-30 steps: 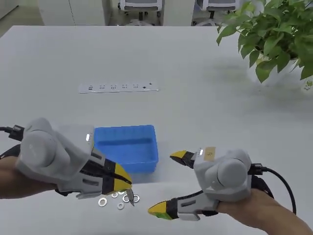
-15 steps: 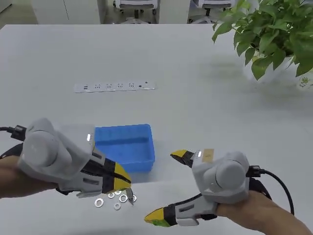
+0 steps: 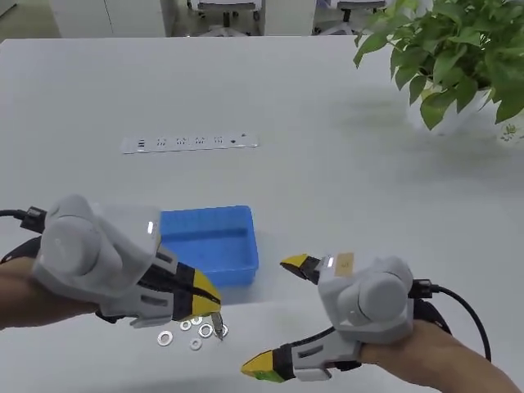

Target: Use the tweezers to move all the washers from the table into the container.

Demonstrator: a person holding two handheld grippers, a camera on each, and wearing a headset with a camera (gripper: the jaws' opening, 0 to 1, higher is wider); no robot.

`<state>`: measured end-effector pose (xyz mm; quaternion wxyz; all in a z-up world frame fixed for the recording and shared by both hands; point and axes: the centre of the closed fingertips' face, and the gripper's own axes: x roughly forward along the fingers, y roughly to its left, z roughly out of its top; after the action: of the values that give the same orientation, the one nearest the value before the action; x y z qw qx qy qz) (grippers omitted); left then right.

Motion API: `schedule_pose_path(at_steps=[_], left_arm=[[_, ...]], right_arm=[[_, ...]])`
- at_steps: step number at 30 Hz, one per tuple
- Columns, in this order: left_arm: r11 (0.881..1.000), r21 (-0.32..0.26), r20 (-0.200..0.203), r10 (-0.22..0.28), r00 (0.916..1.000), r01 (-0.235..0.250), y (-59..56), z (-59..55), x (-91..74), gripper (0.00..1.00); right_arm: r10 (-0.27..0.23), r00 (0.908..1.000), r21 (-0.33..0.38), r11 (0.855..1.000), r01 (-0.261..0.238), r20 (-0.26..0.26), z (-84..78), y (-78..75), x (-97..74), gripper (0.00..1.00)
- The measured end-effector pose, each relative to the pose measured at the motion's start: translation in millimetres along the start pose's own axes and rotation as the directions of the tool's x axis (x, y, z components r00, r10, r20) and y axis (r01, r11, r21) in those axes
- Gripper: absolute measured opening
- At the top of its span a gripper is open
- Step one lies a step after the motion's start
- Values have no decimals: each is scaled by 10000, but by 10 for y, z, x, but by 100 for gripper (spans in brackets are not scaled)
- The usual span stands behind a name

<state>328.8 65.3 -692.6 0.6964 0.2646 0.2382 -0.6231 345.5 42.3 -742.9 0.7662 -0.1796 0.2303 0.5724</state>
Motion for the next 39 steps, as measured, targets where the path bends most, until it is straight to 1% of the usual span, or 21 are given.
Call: schedule_pose_path(at_steps=[2,5,7,9,11,14,17,18,20,25,31,33,36,39], left_arm=[[10000,-1,13,-8,10000,8,-2,0,0,5],[10000,-10,28,-11,10000,11,-4,2,1,5],[10000,-32,31,-14,10000,14,-3,2,1,5],[10000,-53,24,9,10000,-9,3,0,-1,5],[10000,-86,14,37,10000,-37,11,-5,-3,5],[9998,-147,1,110,9999,-110,25,-13,-7,5],[9997,-195,-5,155,9999,-155,29,-16,-7,5],[9996,-233,4,166,9999,-166,27,-16,-6,5],[9995,-269,14,187,9998,-187,30,-21,-6,5],[9992,-332,4,228,9997,-227,39,-31,-10,5],[9988,-436,15,211,9998,-210,32,-41,-9,5],[9988,-444,14,228,9997,-228,33,-42,-9,5],[9984,-511,48,236,9997,-233,31,-42,-8,5],[9983,-528,60,237,9997,-234,26,-40,-9,5]], right_arm=[[121,9999,-203,9997,-121,-3,7,17,37,83],[436,9990,-385,9983,-436,15,32,60,93,73],[592,9982,-719,9957,-588,28,57,77,132,69],[852,9964,-831,9929,-853,-42,63,109,172,63],[1055,9943,-1141,9877,-1069,-176,58,130,210,58],[1367,9904,-1227,9828,-1382,-210,70,173,259,49],[1708,9847,-1446,9741,-1741,-348,72,233,310,41],[1734,9842,-1466,9733,-1769,-364,72,238,317,38],[1942,9800,-1538,9679,-1987,-439,69,272,358,35],[2157,9742,-1791,9579,-2242,-658,60,309,430,29],[2235,9703,-2004,9504,-2379,-923,30,314,494,23],[2263,9694,-2055,9484,-2416,-955,25,317,503,19],[2320,9676,-2059,9466,-2481,-995,22,325,518,18],[2300,9679,-2109,9458,-2468,-1011,25,316,530,16]])
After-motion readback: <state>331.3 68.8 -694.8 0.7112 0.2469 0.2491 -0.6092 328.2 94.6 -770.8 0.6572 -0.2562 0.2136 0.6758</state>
